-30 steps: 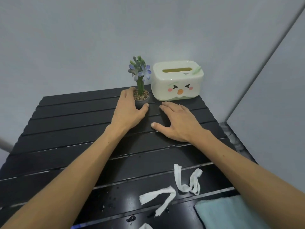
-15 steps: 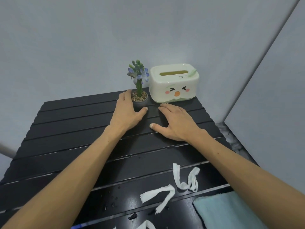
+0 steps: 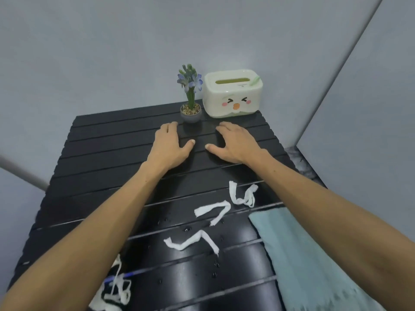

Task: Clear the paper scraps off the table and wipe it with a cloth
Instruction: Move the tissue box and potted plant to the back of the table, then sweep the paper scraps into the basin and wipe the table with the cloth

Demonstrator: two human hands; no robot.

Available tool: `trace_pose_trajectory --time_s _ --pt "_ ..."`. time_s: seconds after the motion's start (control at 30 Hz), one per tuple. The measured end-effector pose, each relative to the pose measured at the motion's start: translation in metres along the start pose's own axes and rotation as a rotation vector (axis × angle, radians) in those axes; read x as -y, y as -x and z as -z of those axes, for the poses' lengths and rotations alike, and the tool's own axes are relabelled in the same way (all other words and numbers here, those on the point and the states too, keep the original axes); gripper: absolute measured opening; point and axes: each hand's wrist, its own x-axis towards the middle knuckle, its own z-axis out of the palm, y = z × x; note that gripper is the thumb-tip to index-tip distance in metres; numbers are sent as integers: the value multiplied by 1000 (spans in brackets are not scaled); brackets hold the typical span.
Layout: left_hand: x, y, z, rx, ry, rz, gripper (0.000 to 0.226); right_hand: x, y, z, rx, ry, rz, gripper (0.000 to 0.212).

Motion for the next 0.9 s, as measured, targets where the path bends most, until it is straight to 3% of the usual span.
trace_pose_trajectory --time_s 0.43,0.9 --pt "-14 95 39 48 -2 7 75 36 82 36 -12 -22 -1 79" --pt "-35 279 43 15 67 -17 68 50 250 35 -81 -90 -40 65"
